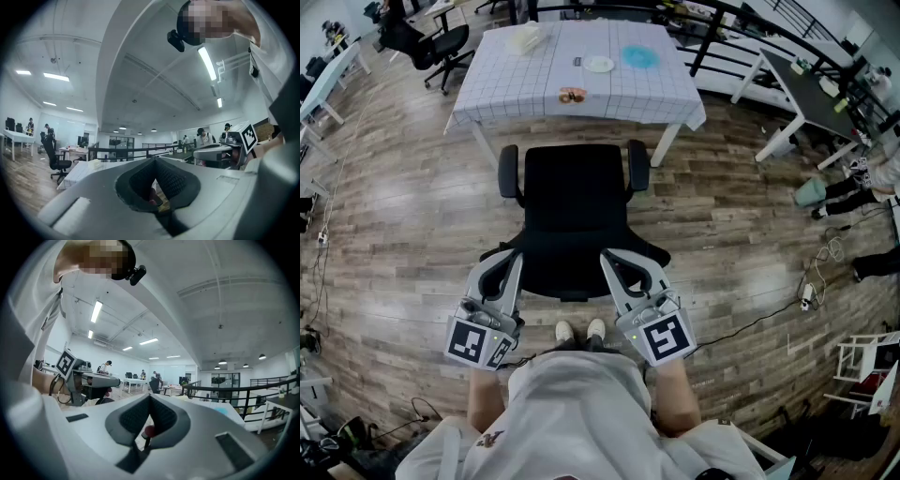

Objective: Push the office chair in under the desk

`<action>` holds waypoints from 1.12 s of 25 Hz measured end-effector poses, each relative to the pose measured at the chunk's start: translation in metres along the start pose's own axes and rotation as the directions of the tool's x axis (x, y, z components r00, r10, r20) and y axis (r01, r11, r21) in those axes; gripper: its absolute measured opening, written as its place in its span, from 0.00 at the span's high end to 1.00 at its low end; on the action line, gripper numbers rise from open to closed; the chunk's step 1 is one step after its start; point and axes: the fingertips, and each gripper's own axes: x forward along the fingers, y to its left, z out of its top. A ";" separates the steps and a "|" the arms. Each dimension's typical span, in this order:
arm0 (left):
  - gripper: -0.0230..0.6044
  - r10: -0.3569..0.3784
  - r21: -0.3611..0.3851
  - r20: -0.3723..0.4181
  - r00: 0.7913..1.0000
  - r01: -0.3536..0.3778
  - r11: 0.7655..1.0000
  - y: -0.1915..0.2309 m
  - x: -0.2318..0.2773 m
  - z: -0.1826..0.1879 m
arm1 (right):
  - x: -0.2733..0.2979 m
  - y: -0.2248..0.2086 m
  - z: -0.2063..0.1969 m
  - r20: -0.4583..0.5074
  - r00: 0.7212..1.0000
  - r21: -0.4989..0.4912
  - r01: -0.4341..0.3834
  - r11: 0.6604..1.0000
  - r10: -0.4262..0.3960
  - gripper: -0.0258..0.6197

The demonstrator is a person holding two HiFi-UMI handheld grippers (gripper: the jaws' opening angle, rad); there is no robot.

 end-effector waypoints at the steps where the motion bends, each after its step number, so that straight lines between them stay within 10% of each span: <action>1: 0.96 0.000 0.001 0.000 1.000 0.000 1.000 -0.001 0.000 0.000 | -0.001 0.000 0.000 0.000 1.000 0.002 0.001 1.000 -0.001 0.95; 28: 0.96 -0.052 0.120 -0.004 0.999 0.052 0.991 0.001 -0.005 0.006 | -0.012 -0.002 0.004 -0.008 0.999 -0.011 -0.051 0.999 0.051 0.86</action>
